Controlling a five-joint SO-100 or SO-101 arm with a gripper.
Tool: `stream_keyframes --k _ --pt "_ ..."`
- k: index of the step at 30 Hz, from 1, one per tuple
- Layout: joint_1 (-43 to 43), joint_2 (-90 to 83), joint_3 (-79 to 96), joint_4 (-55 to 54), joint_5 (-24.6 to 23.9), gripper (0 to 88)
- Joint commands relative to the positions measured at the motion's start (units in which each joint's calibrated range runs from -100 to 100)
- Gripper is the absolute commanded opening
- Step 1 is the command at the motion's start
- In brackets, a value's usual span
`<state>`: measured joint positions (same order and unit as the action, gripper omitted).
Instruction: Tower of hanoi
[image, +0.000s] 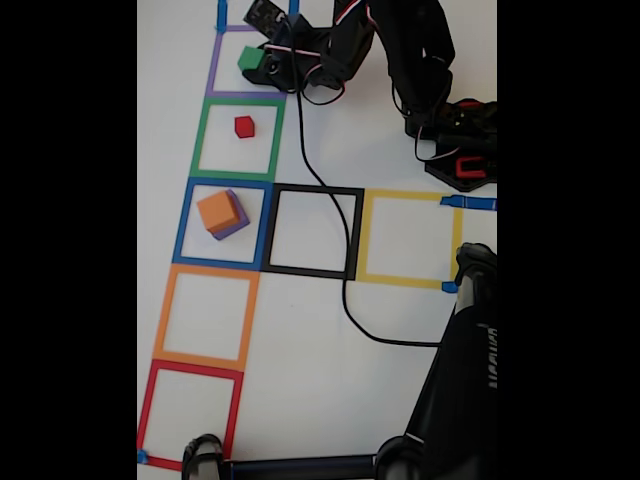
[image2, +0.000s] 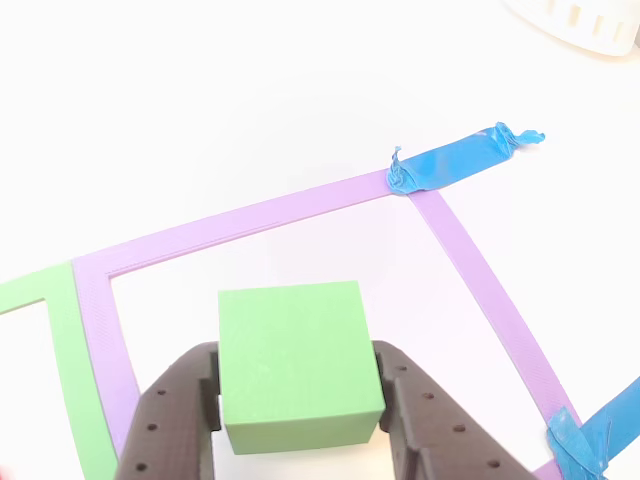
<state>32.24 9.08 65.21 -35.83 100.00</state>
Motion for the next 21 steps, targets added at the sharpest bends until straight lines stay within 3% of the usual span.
stream_keyframes --k 1,12,18,21 --pt "-2.1 -13.5 -2.4 13.2 0.0 5.0" --pt "-6.4 -41.3 -19.0 63.2 0.0 4.8" --pt "-9.4 -44.7 -45.4 97.7 0.0 4.7" --pt "-11.6 -44.1 -56.6 109.1 0.0 4.6"
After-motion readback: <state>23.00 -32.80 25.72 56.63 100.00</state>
